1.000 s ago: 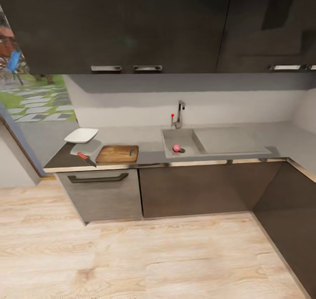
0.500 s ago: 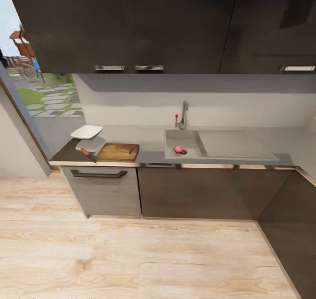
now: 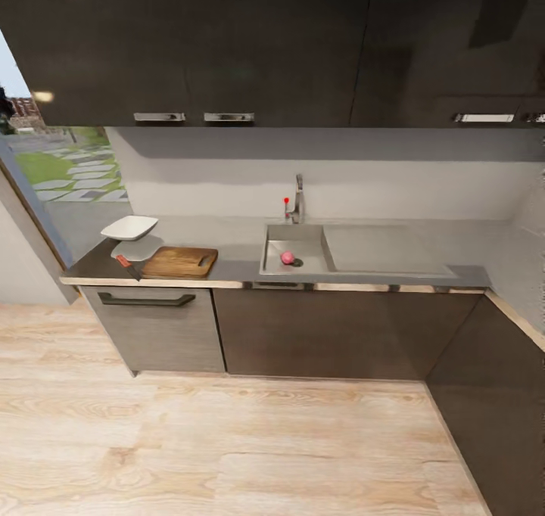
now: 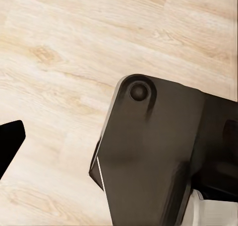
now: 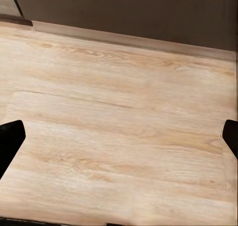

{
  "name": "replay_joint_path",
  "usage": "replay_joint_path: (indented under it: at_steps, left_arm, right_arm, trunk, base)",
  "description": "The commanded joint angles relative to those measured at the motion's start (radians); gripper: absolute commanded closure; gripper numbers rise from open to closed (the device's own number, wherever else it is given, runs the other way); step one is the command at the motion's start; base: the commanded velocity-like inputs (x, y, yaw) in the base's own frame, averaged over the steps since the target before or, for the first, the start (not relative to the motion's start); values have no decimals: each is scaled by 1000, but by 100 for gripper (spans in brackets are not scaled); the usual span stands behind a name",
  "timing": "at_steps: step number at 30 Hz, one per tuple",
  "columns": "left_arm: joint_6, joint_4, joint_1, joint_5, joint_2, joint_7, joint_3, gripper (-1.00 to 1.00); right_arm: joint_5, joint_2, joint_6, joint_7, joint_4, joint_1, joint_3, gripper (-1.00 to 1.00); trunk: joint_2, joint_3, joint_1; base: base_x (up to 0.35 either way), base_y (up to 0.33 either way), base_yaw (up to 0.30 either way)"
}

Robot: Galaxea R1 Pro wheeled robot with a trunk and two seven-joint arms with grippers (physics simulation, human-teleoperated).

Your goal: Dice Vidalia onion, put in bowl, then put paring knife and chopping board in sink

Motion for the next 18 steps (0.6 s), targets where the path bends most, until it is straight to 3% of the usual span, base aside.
replay_joint_path:
  at_steps: [1, 14, 18]
  left_arm:
    - [-1, -2, 1, -5, 0, 8, 0, -100]
    - [-2, -5, 1, -6, 0, 6, 0, -100]
    - [11, -59, 1, -9, 1, 8, 0, -100]
  right_arm:
    - [5, 1, -3, 7, -1, 0, -4, -100]
    - [5, 1, -6, 12, -2, 0, -4, -100]
    - [5, 1, -6, 12, -2, 0, -4, -100]
  trunk:
    - [-2, -2, 1]
    - [-2, -2, 1]
    - [-2, -2, 1]
  base:
    - [0, -313, 0]
    - [0, -312, 0]
    - [0, -130, 0]
